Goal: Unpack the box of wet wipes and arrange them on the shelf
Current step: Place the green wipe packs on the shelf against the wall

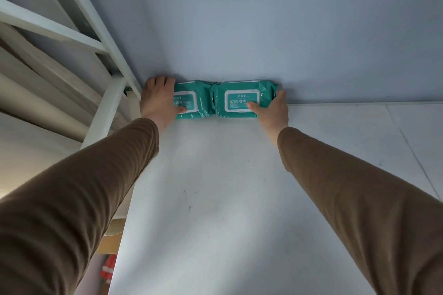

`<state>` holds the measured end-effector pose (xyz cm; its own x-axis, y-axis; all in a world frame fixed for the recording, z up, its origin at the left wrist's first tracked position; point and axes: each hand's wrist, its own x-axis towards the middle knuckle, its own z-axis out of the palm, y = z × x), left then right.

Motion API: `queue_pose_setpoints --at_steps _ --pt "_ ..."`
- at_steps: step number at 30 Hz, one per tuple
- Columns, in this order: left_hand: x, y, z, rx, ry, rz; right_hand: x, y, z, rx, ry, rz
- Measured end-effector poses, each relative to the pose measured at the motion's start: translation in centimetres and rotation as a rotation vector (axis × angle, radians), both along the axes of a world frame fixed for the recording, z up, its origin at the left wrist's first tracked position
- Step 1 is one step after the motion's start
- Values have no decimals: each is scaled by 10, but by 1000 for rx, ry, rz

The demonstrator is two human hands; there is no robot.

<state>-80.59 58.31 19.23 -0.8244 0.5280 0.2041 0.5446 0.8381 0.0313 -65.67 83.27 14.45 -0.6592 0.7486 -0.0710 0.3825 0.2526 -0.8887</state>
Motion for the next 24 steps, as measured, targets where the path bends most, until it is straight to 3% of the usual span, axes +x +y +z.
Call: queue_pose_setpoints --at_steps 5,11,17,24 --pt "31 4 6 117 15 -25 24 0 10 63 -103 -18" --pt "102 37 9 196 -16 -192 104 13 26 264 -171 132" --pt "219 119 -5 147 -253 -384 255 54 45 423 -226 136" --pt "421 233 -2 164 -306 -654 483 109 55 513 -295 45"
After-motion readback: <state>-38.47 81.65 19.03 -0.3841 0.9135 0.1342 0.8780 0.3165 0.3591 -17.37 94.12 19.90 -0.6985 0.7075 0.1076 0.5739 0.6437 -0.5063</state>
